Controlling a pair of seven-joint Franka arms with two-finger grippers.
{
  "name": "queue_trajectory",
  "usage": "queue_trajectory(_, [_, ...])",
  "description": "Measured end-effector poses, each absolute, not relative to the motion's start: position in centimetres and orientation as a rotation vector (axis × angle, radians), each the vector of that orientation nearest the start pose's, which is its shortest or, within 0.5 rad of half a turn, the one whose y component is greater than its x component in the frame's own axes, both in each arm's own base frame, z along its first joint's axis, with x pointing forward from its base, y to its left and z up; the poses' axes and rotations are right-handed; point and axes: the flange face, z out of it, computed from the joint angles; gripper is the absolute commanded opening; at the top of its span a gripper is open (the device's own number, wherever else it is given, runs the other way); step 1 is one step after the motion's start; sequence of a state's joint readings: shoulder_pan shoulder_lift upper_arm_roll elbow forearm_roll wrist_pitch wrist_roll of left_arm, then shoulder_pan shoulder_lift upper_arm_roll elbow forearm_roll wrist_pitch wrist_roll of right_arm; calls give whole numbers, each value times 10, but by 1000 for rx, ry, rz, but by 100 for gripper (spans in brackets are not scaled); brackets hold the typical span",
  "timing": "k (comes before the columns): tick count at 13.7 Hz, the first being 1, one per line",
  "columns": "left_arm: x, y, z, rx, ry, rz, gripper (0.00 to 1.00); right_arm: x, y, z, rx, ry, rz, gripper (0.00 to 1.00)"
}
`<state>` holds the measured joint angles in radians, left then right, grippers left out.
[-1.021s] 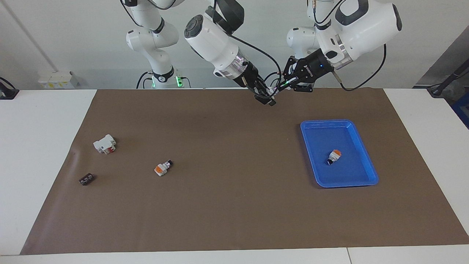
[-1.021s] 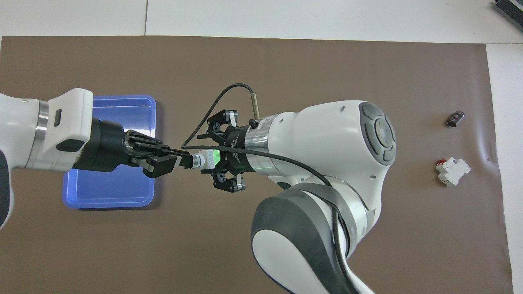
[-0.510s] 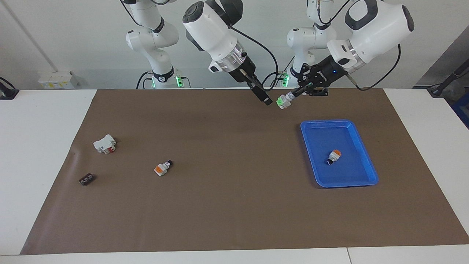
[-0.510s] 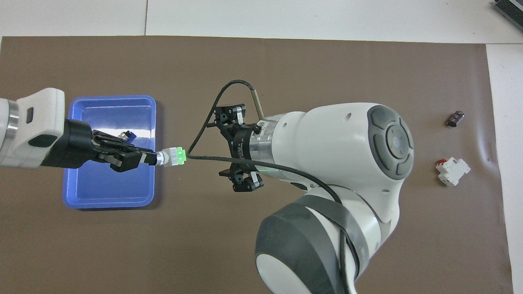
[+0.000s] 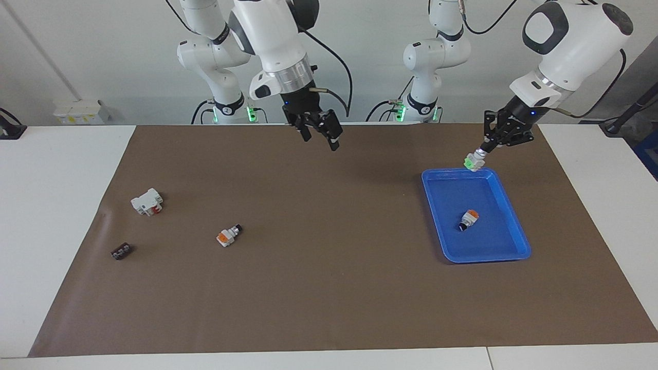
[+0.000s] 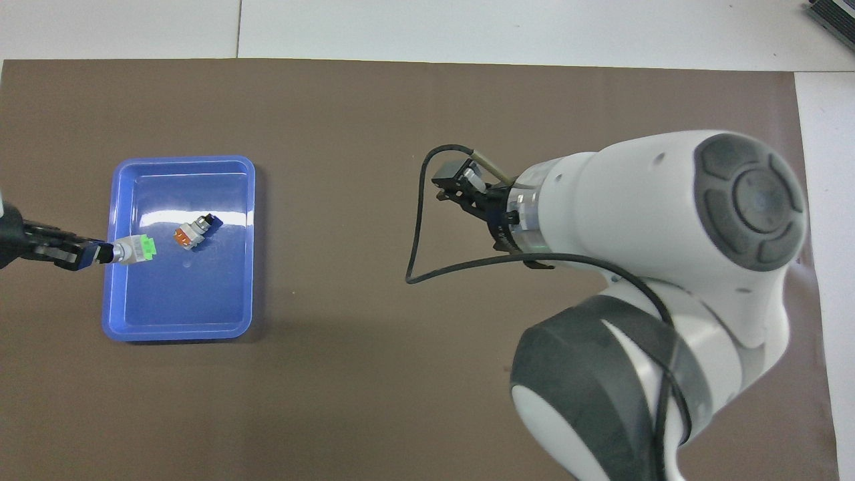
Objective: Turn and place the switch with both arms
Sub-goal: 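Lower the switch into the blue tray while the right gripper withdraws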
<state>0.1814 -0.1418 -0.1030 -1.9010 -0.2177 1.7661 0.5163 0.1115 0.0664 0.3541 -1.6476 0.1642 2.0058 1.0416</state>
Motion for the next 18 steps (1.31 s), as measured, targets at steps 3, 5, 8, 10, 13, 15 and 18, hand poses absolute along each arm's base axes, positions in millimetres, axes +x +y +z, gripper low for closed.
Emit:
queue_trajectory(3, [522,48,529,-3232,543,-162,0,576,198,595,-2821,610,-290,100])
queue_trajectory(5, [526,52,495,-3237,481,-159,0,588,154,595,-2921,455,-352,100])
queue_trajectory(8, [536,55,454,-3197,422,-90,0,585,111,606,-3011,323,-294,100])
queue_trajectory(10, [544,55,435,-3181,387,-62,0,574,97,622,-3048,305,-234,100])
queue_trajectory(13, [550,57,420,-3180,364,-73,99,561,77,640,-3084,226,-197,100])
queue_trajectory(15, [553,57,426,-3178,349,-93,99,561,60,644,-3093,193,-200,100])
queue_trajectory(18, [573,41,463,-3190,325,-89,99,560,51,642,-3100,202,-163,100])
